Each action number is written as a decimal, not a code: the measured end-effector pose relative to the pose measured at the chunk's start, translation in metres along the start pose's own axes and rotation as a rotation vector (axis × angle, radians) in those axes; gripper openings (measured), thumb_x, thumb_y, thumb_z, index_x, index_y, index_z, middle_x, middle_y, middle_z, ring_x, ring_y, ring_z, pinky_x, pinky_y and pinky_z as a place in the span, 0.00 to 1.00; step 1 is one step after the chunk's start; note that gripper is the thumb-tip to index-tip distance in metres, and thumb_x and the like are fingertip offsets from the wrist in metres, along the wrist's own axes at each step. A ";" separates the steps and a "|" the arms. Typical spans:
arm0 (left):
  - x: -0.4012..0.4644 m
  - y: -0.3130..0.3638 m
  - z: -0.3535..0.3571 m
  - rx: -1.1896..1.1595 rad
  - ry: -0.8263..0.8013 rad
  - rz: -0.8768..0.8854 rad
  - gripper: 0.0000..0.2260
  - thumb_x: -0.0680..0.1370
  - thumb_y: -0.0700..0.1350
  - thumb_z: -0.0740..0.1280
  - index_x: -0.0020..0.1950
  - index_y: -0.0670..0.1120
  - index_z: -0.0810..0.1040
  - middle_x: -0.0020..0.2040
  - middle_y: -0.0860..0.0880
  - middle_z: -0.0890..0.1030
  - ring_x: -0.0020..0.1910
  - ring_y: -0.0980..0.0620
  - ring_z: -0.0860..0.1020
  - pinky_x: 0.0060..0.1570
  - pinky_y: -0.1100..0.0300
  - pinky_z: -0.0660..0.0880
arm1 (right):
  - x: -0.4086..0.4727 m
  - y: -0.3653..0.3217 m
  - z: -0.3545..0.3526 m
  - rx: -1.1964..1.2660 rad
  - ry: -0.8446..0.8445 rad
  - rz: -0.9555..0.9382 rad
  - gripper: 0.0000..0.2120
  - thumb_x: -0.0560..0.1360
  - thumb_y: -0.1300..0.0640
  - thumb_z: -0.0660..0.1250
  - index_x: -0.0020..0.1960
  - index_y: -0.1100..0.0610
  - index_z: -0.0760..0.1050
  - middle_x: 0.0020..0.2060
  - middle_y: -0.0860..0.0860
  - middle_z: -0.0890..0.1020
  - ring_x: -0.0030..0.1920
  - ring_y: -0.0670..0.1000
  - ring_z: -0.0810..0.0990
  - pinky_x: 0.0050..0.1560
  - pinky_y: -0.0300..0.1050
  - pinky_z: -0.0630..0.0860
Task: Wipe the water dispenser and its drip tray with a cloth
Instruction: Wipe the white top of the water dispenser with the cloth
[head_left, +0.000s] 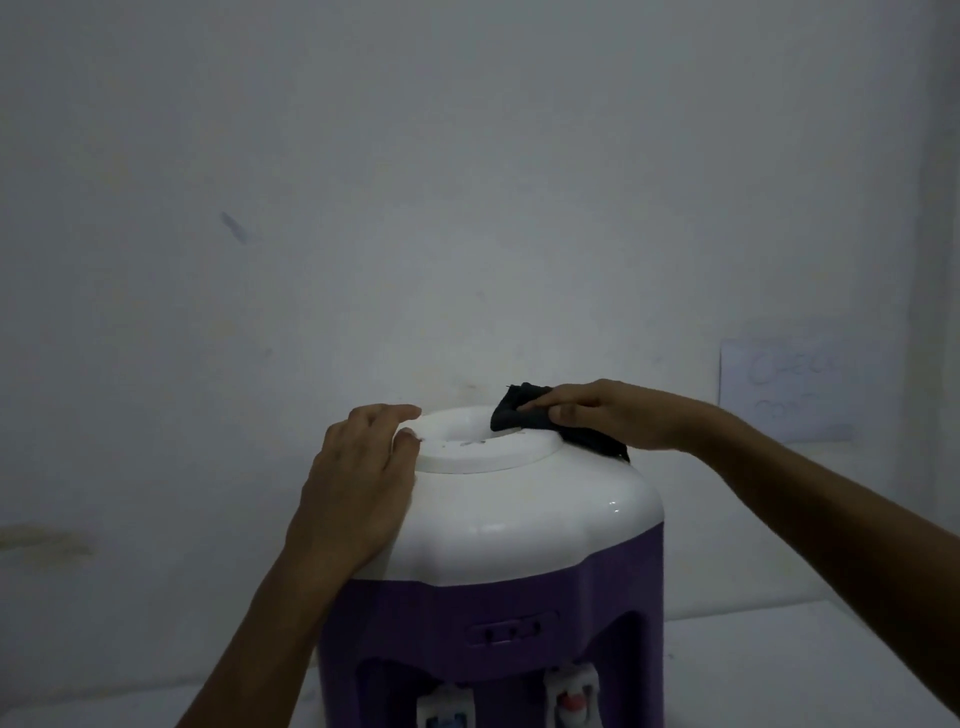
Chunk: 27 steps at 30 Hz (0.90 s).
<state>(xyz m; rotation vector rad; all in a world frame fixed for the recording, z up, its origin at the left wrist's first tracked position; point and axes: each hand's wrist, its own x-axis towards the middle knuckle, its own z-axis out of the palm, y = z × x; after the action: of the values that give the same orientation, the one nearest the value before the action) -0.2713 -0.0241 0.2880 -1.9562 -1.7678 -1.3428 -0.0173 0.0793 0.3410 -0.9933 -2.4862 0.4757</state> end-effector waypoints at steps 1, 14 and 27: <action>0.000 0.001 0.001 -0.009 0.012 -0.009 0.16 0.81 0.48 0.50 0.66 0.52 0.70 0.66 0.52 0.70 0.63 0.53 0.66 0.62 0.58 0.64 | -0.008 0.001 0.002 -0.002 0.025 -0.019 0.14 0.81 0.51 0.56 0.61 0.36 0.73 0.58 0.36 0.76 0.58 0.40 0.74 0.61 0.40 0.69; -0.003 0.014 -0.005 -0.291 0.188 -0.085 0.15 0.82 0.47 0.53 0.66 0.52 0.70 0.67 0.53 0.71 0.66 0.54 0.66 0.59 0.63 0.60 | 0.007 -0.081 0.036 -0.333 -0.085 -0.173 0.18 0.81 0.45 0.52 0.70 0.38 0.64 0.69 0.45 0.69 0.65 0.48 0.68 0.66 0.47 0.65; -0.002 0.007 -0.024 -0.620 0.232 -0.358 0.13 0.82 0.47 0.52 0.60 0.54 0.73 0.58 0.57 0.72 0.59 0.55 0.69 0.63 0.57 0.66 | -0.016 -0.080 0.040 -0.358 -0.020 -0.164 0.18 0.81 0.45 0.54 0.70 0.37 0.64 0.69 0.39 0.66 0.65 0.43 0.67 0.63 0.40 0.63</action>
<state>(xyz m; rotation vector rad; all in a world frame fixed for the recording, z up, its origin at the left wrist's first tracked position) -0.2768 -0.0431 0.3032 -1.6583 -1.7842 -2.3637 -0.0716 0.0066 0.3390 -0.9009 -2.6999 -0.0133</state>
